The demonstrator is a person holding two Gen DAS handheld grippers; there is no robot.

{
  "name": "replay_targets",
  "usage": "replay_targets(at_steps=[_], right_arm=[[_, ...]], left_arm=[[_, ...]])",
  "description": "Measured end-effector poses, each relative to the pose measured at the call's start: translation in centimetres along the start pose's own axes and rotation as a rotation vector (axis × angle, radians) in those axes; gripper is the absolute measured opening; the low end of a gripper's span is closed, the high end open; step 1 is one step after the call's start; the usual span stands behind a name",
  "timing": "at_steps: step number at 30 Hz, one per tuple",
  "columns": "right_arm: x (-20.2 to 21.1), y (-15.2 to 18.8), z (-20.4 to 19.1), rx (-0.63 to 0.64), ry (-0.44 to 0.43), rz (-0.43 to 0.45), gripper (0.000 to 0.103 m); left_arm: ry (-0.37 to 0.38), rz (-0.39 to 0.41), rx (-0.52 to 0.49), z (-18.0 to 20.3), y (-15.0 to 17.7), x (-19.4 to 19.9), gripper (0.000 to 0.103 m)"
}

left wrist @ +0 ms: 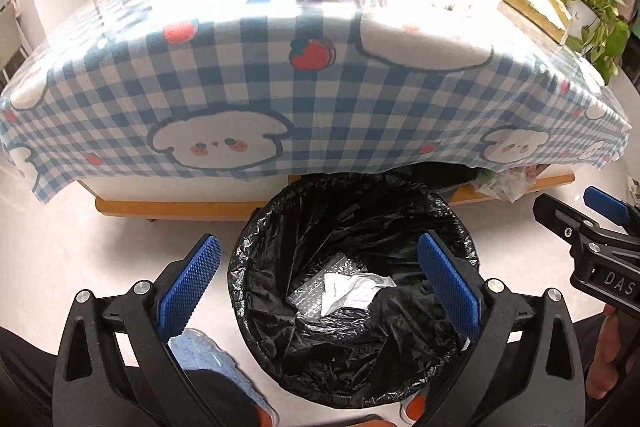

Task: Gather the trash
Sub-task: 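Move both tools back over the table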

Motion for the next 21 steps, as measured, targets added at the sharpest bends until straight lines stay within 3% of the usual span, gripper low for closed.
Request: replay_targets(at_steps=[12,21], right_arm=[[5.6,-4.1,-1.0,0.029,-0.004,0.111,0.094],[6.5,-11.0,-0.2,-0.002,-0.033,0.14,0.094]], left_arm=[[0.006,0.087,0.014,-1.4,-3.7,5.7,0.097],[-0.007,0.122,0.037,-3.5,-10.6,7.2,0.097]])
Point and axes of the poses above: each gripper's, at about its wrist camera, not at the fingertips, and x roughly against the way its jaws point, z to its right, y to its underside, the point moved 10 cm from there along -x, roughly the way its jaws point, and after that the axes turned 4 degrees about -z, right-handed, at the moved point
